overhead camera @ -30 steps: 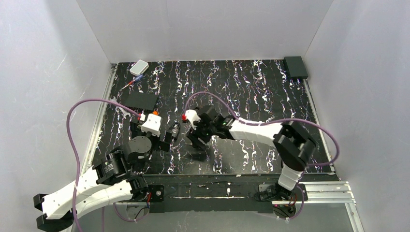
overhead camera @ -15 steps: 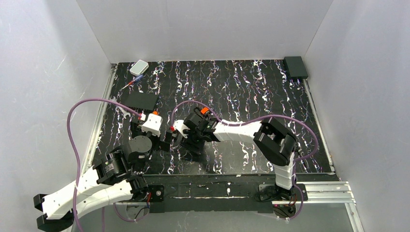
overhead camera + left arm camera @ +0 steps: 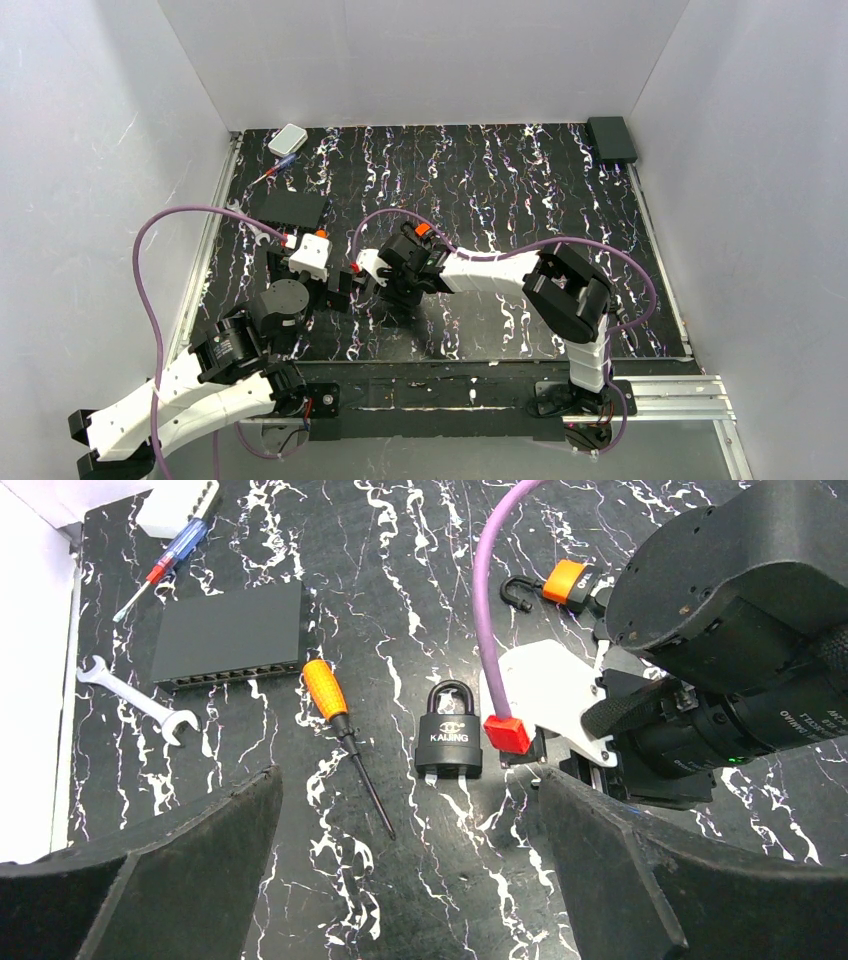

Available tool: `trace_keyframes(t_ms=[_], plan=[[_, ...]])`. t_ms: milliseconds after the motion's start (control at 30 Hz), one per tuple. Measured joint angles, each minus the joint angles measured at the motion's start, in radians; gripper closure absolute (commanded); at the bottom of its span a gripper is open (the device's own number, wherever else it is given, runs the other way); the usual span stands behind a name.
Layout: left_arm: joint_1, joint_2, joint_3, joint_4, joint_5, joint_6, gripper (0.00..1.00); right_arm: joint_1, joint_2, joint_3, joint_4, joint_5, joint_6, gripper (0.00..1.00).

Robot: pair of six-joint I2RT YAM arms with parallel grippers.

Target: Unlock with the key

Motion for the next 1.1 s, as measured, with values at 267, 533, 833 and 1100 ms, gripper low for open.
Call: trace_keyframes(t_ms=[267,533,833,1100], plan=[[0.006,-0.001,0.0,0.0,0.012,0.0,0.01,0.001,0.001,0.0,0.003,-0.001,0.002,0.89],[0.013,-0.001,0.0,0.0,0.023,-0.001,0.01,0.001,-0.076,-0.116,0.079,-0.001,0.035,0.91],[0.013,0.002,0.0,-0.005,0.04,-0.009,0.01,0.003,-0.231,-0.306,0.149,-0.004,0.12,0.92],[0.013,0.037,0.0,-0.009,0.089,-0.046,0.01,0.003,-0.44,-0.437,0.264,-0.004,0.219,0.92]])
